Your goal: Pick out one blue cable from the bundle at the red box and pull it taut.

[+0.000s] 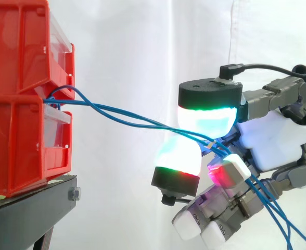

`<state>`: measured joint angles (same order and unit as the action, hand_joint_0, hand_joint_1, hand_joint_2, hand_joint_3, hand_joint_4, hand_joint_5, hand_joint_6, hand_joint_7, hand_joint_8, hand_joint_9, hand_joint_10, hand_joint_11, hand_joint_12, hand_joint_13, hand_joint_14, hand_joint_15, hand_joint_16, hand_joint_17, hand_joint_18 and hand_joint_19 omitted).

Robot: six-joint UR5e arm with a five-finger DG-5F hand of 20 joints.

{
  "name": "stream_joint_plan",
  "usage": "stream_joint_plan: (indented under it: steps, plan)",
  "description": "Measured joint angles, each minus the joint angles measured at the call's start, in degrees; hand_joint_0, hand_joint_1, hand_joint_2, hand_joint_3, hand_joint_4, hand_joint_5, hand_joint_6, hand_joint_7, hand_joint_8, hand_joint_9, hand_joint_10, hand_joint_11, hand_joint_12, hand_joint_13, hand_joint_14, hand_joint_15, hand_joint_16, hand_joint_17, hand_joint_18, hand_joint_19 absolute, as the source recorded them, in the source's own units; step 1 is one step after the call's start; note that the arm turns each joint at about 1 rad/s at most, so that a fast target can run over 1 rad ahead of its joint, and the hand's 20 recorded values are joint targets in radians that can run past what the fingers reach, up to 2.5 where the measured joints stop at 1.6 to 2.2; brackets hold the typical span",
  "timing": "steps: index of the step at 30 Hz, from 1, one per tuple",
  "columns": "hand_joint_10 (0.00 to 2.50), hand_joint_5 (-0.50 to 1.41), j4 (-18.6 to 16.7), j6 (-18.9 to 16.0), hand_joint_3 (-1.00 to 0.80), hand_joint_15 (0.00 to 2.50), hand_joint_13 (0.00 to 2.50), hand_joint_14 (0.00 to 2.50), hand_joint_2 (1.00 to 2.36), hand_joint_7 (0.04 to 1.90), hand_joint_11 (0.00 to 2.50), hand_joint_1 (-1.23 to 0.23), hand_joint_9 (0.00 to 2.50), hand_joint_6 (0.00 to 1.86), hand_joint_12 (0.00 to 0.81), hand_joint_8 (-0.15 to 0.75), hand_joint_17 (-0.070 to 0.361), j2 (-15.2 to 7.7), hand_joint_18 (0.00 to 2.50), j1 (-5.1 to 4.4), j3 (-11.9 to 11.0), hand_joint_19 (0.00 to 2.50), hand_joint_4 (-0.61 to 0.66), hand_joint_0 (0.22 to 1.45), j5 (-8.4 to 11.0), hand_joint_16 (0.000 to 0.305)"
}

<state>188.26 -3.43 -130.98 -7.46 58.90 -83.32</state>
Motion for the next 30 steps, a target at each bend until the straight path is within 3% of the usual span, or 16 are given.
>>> stream_joint_plan:
  steps: [9, 15, 25, 30]
  plan:
    - [0.02, -0.16, -0.02, 0.0, -0.29, 0.26, 0.6, 0.01, 1.02, 1.0, 0.69, -0.83, 1.12, 0.92, 0.161, 0.304, 0.053, 0.0, 0.51, 0.0, 0.06, 0.36, 0.0, 0.67, 0.0, 0.024]
    - [0.02, -0.16, -0.08, 0.0, -0.3, 0.26, 0.64, 0.01, 1.02, 1.16, 0.7, -0.84, 1.15, 0.93, 0.158, 0.305, 0.052, 0.0, 0.58, 0.0, 0.07, 0.35, -0.09, 0.73, 0.0, 0.023]
    - [0.02, -0.16, -0.01, -0.1, -0.5, 0.24, 0.68, 0.01, 1.0, 1.09, 0.73, -0.88, 1.18, 0.95, 0.155, 0.31, 0.056, 0.02, 0.68, 0.0, 0.06, 0.34, -0.14, 0.79, -0.21, 0.025]
    - [0.02, -0.16, 0.0, -0.16, -0.5, 0.25, 0.7, 0.01, 1.0, 1.08, 0.75, -0.9, 1.2, 0.95, 0.151, 0.308, 0.055, 0.02, 0.71, 0.0, 0.03, 0.34, -0.14, 0.78, -0.26, 0.025]
